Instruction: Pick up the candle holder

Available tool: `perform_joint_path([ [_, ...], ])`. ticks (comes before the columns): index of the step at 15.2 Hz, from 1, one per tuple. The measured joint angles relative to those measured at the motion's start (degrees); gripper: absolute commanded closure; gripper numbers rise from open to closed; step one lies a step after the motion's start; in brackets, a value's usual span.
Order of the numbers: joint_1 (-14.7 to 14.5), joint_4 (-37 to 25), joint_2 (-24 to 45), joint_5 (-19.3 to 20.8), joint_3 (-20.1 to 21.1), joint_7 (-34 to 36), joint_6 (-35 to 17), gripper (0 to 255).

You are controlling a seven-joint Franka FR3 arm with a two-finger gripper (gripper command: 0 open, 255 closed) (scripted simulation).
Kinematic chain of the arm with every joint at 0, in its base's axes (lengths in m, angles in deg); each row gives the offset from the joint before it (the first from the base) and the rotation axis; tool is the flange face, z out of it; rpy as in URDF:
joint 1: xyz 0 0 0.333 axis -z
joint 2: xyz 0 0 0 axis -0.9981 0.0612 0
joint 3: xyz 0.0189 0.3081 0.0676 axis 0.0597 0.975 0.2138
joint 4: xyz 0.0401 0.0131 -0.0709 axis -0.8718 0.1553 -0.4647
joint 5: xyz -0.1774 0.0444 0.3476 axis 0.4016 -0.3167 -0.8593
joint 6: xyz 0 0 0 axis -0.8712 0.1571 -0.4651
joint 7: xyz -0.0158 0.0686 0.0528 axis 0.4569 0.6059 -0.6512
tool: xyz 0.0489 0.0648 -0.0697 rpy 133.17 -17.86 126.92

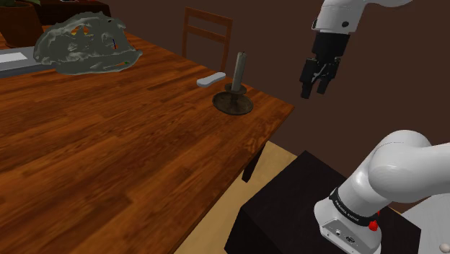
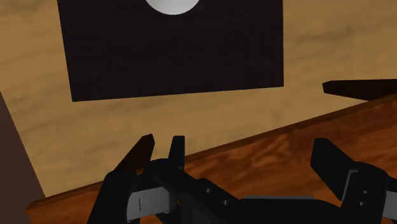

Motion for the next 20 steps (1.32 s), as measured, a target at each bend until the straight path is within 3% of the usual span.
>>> perform_joint_path([
  [7, -0.4, -4.9, 8.6, 2.3, -1.3, -5.1, -6.5, 0],
  [20, -1.6, -26.2, 32.8, 5.0, -3.2, -16.8, -17.7, 0],
])
